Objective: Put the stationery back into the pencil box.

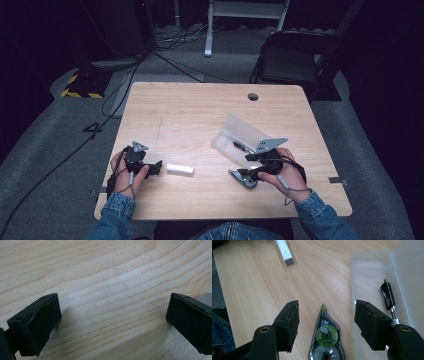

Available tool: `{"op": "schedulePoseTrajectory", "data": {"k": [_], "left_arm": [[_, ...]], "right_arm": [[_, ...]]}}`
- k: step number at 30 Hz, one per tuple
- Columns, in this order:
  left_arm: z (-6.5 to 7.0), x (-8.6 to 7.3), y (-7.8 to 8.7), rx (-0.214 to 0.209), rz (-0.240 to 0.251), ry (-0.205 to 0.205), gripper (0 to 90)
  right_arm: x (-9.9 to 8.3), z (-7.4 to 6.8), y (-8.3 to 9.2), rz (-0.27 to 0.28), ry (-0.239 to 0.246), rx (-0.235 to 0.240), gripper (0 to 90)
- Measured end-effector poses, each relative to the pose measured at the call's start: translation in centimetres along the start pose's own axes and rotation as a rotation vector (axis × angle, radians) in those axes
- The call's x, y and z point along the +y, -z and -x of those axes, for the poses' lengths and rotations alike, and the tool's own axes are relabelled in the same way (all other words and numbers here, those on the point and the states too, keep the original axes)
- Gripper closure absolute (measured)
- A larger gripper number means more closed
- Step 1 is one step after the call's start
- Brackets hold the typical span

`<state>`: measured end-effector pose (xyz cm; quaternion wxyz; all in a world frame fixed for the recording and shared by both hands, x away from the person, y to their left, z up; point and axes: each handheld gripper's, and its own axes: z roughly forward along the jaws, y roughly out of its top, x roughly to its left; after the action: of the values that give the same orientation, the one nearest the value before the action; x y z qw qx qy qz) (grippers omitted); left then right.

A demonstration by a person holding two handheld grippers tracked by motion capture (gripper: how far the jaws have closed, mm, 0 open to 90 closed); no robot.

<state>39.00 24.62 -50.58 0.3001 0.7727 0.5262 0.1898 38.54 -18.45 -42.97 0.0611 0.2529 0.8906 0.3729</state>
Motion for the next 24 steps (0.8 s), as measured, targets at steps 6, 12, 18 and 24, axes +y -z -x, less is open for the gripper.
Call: {"op": "schedulePoseTrajectory", "data": {"k": [6, 12, 18, 24], "left_arm": [[0.0, 0.0, 0.0, 0.000, 0.000, 0.000, 0.0], [0.0, 0.0, 0.0, 0.000, 0.000, 0.000, 0.0], [0.0, 0.0, 0.0, 0.000, 0.000, 0.000, 0.0], [0.0, 0.0, 0.0, 0.000, 0.000, 0.000, 0.0]], "right_arm": [[-0.4, 0.0, -0.7, -0.084, -0.009, 0.001, 36.6], [-0.7, -0.1, -1.3, -0.150, -0.004, -0.003, 36.4], [-1.1, -0.2, -2.0, -0.216, 0.010, -0.020, 36.4], [-1.5, -0.3, -2.7, -0.264, 0.025, -0.014, 36.1]]}}
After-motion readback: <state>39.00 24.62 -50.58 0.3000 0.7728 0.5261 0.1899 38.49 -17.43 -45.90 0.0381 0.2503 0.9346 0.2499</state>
